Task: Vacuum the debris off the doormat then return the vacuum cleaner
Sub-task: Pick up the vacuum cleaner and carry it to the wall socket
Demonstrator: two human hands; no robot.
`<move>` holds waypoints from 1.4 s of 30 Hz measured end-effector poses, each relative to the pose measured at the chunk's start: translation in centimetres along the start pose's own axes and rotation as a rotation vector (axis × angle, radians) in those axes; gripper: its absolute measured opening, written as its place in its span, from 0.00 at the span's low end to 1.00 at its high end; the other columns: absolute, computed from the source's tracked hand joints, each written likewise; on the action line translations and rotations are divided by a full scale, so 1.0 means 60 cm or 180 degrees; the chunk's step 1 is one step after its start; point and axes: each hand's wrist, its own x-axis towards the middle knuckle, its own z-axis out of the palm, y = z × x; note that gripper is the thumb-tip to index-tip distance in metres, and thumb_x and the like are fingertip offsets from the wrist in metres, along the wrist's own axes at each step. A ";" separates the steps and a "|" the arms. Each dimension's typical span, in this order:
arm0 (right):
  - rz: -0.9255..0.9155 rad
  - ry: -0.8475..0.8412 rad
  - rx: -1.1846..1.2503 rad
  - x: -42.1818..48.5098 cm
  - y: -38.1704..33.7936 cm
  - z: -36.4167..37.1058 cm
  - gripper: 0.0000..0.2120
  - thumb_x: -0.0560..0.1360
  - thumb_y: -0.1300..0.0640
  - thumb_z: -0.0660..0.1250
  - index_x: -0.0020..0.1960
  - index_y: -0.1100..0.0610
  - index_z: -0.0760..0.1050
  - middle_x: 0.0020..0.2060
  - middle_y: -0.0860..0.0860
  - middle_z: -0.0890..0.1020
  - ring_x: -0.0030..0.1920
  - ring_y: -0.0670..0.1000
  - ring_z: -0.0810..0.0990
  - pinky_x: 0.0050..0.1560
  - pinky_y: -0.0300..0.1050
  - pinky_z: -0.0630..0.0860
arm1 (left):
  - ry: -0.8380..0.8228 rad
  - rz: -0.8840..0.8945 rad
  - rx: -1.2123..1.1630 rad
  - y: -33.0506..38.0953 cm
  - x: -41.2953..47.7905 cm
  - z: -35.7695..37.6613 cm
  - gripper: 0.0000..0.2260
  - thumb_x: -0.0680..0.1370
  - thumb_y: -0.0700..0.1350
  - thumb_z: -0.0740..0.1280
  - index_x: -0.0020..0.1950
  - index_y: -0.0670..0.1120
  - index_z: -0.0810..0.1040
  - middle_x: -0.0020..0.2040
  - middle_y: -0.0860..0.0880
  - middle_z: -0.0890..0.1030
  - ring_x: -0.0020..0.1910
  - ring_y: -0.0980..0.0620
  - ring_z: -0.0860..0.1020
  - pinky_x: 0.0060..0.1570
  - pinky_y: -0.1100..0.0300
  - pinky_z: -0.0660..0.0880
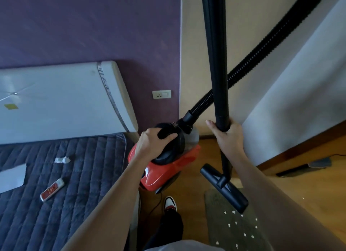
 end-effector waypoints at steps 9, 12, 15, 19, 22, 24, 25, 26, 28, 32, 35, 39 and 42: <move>0.0059 0.0263 -0.0018 0.102 -0.016 0.044 0.16 0.76 0.49 0.76 0.38 0.49 0.70 0.29 0.44 0.71 0.31 0.44 0.72 0.37 0.37 0.69 | -0.0336 0.0222 0.0162 0.010 0.159 0.000 0.19 0.70 0.68 0.68 0.44 0.53 0.83 0.38 0.52 0.83 0.37 0.53 0.81 0.38 0.53 0.81; 0.0062 0.0386 0.0007 0.125 -0.013 0.042 0.17 0.76 0.52 0.76 0.37 0.48 0.69 0.29 0.43 0.69 0.30 0.41 0.71 0.34 0.30 0.68 | -0.0453 0.0292 0.0207 0.015 0.189 0.007 0.18 0.72 0.66 0.68 0.43 0.52 0.83 0.38 0.52 0.83 0.37 0.53 0.81 0.35 0.57 0.78; 0.0017 0.0403 0.0012 0.147 -0.007 0.035 0.17 0.76 0.52 0.76 0.37 0.48 0.69 0.29 0.44 0.70 0.30 0.41 0.71 0.34 0.30 0.68 | -0.0524 0.0384 0.0328 0.022 0.210 0.017 0.18 0.72 0.67 0.67 0.46 0.54 0.83 0.39 0.53 0.83 0.37 0.55 0.81 0.35 0.59 0.78; 0.0014 0.0342 0.0076 0.172 0.007 0.021 0.15 0.77 0.53 0.75 0.38 0.49 0.70 0.30 0.45 0.71 0.30 0.43 0.71 0.34 0.31 0.70 | -0.0599 0.0326 0.0500 0.028 0.225 0.036 0.15 0.73 0.66 0.67 0.44 0.56 0.80 0.38 0.54 0.81 0.35 0.57 0.80 0.32 0.64 0.74; 0.0001 0.0305 0.0032 0.190 0.026 0.014 0.16 0.78 0.59 0.74 0.38 0.49 0.69 0.30 0.46 0.71 0.29 0.42 0.71 0.33 0.30 0.70 | -0.0696 0.0335 0.0436 0.027 0.239 0.053 0.12 0.74 0.64 0.67 0.43 0.56 0.78 0.38 0.55 0.81 0.36 0.57 0.80 0.34 0.63 0.77; 0.0061 0.0196 0.0017 0.200 0.038 0.010 0.15 0.78 0.63 0.72 0.39 0.51 0.70 0.30 0.48 0.72 0.28 0.42 0.71 0.32 0.30 0.70 | -0.0712 0.0328 0.0410 0.030 0.249 0.067 0.12 0.75 0.63 0.67 0.43 0.56 0.79 0.38 0.54 0.81 0.36 0.57 0.81 0.37 0.61 0.79; 0.0079 0.0116 0.0003 0.205 0.047 0.008 0.13 0.78 0.64 0.72 0.40 0.53 0.70 0.30 0.48 0.72 0.28 0.42 0.71 0.31 0.30 0.71 | -0.0700 0.0341 0.0401 0.032 0.255 0.076 0.11 0.75 0.62 0.68 0.42 0.56 0.78 0.38 0.54 0.82 0.36 0.57 0.81 0.36 0.61 0.79; 0.0078 0.0061 -0.0024 0.210 0.057 0.007 0.12 0.78 0.64 0.71 0.41 0.53 0.71 0.30 0.48 0.72 0.28 0.42 0.72 0.31 0.30 0.71 | -0.0691 0.0363 0.0388 0.034 0.260 0.085 0.10 0.75 0.62 0.68 0.41 0.57 0.78 0.38 0.53 0.82 0.36 0.57 0.81 0.35 0.62 0.77; 0.0052 0.0029 -0.0074 0.223 0.083 0.006 0.11 0.79 0.61 0.71 0.41 0.53 0.71 0.30 0.48 0.73 0.28 0.43 0.72 0.31 0.31 0.70 | -0.0698 0.0378 0.0359 0.035 0.273 0.107 0.10 0.75 0.61 0.69 0.38 0.58 0.76 0.37 0.54 0.82 0.35 0.58 0.80 0.33 0.65 0.74; 0.0085 0.0145 -0.0067 0.249 0.151 0.009 0.10 0.79 0.59 0.71 0.42 0.54 0.72 0.30 0.49 0.73 0.29 0.49 0.73 0.31 0.34 0.69 | -0.0763 0.0289 0.0382 0.019 0.301 0.166 0.11 0.74 0.62 0.70 0.38 0.58 0.77 0.38 0.52 0.83 0.36 0.53 0.81 0.36 0.56 0.80; 0.0139 0.0167 -0.0059 0.262 0.206 0.016 0.10 0.79 0.58 0.71 0.41 0.52 0.72 0.30 0.48 0.74 0.29 0.46 0.73 0.32 0.35 0.71 | -0.0889 0.0319 0.0412 -0.004 0.318 0.223 0.11 0.74 0.62 0.69 0.40 0.56 0.78 0.39 0.51 0.83 0.37 0.54 0.81 0.36 0.56 0.80; 0.0132 0.0248 -0.0028 0.282 0.287 0.029 0.13 0.79 0.58 0.71 0.41 0.49 0.71 0.29 0.43 0.73 0.30 0.41 0.75 0.33 0.30 0.69 | -0.1017 0.0321 0.0565 -0.041 0.350 0.304 0.15 0.73 0.64 0.69 0.42 0.53 0.82 0.39 0.51 0.83 0.37 0.54 0.81 0.37 0.57 0.80; 0.0212 0.0397 -0.0059 0.300 0.363 0.039 0.14 0.79 0.58 0.71 0.40 0.48 0.70 0.29 0.43 0.73 0.29 0.41 0.74 0.32 0.30 0.68 | -0.1157 0.0377 0.0577 -0.076 0.377 0.375 0.15 0.73 0.65 0.68 0.45 0.55 0.83 0.40 0.53 0.82 0.39 0.55 0.81 0.38 0.58 0.80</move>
